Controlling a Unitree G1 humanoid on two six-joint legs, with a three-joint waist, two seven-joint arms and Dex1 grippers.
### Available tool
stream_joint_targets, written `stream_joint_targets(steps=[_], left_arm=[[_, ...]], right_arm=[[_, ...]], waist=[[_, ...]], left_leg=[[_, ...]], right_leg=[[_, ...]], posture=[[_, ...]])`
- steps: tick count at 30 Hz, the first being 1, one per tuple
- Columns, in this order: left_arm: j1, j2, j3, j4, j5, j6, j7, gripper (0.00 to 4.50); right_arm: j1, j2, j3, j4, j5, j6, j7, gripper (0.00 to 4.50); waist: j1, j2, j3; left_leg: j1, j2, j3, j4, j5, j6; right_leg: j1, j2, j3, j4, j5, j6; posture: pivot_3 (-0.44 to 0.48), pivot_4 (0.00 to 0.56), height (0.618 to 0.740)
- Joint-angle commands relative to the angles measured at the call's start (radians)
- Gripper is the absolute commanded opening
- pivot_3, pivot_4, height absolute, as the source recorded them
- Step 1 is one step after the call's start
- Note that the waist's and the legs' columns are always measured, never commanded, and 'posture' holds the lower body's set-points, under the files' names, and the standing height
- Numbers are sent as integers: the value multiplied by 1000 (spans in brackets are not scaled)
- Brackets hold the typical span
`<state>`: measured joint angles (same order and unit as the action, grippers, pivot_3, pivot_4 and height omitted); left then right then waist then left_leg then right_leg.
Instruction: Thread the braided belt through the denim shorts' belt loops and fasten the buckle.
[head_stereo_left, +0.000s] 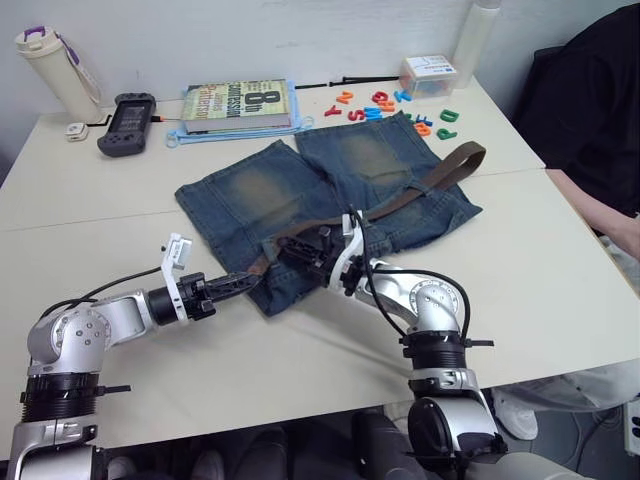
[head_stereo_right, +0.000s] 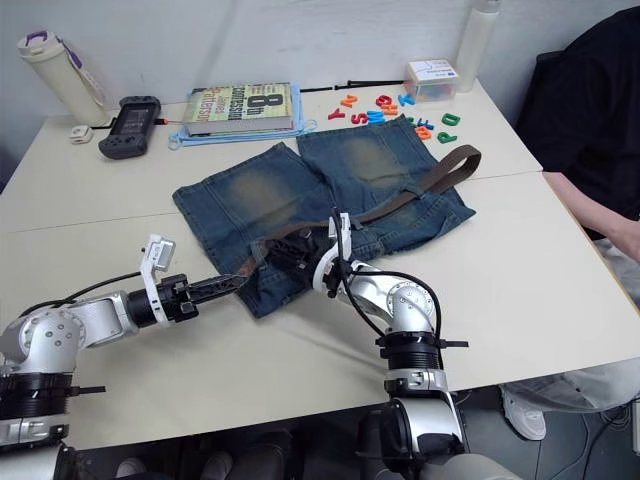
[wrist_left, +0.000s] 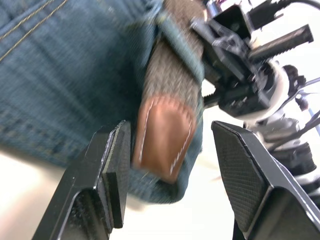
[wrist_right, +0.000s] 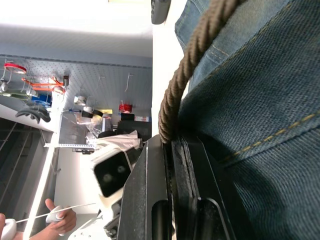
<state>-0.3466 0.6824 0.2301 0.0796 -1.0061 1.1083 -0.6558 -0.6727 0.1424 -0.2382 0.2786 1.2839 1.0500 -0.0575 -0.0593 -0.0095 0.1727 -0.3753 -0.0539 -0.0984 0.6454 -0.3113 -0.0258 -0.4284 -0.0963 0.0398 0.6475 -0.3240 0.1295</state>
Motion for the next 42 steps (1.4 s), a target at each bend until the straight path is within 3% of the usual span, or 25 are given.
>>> stream_joint_targets(steps=[1,8,20,24,26,28,38,42], left_arm=[[-54,27,11,105,76,-63,-58,2819],[-58,25,-12,64,93,-31,-143,2819],[-30,-14,22,22,79,42,-152,2819],[-31,-23,34,19,80,50,-149,1647],[-31,-27,38,18,80,53,-149,671],[-32,-32,43,16,78,58,-146,63],[-42,-64,75,8,74,84,-114,63],[-41,-73,76,8,77,83,-107,0]], right_arm=[[-35,60,3,-31,32,4,6,0],[-20,65,9,-44,32,7,0,0],[-20,65,7,-46,32,-2,-6,0],[-20,64,6,-46,31,-3,-6,0],[-20,65,7,-46,31,-4,-7,0],[-20,65,7,-45,29,-4,-7,0],[-4,35,62,-75,-69,1,-5,0],[22,31,60,-163,-80,9,-42,1503]], waist=[[1,0,0],[-1,0,0],[-1,0,0],[-1,0,0],[-1,0,0],[-1,0,0],[0,0,0],[1,0,0]], left_leg=[[0,0,0,0,0,0],[-1,0,0,-1,0,0],[-1,0,0,-1,0,0],[-1,0,0,-1,0,0],[-1,0,0,-1,0,0],[-1,0,0,-1,0,0],[-1,0,0,0,0,0],[-1,0,0,0,0,0]], right_leg=[[0,0,0,0,0,0],[0,-1,0,-1,0,0],[0,-1,0,-1,0,0],[0,-1,0,-1,0,0],[0,-1,0,-1,0,0],[0,-1,0,-1,0,0],[0,-1,0,-1,0,0],[0,-1,0,-1,0,0]], posture=[[0,150,740],[0,150,740],[0,150,740],[0,150,740],[0,150,740],[0,150,740],[0,150,740],[0,150,740]])
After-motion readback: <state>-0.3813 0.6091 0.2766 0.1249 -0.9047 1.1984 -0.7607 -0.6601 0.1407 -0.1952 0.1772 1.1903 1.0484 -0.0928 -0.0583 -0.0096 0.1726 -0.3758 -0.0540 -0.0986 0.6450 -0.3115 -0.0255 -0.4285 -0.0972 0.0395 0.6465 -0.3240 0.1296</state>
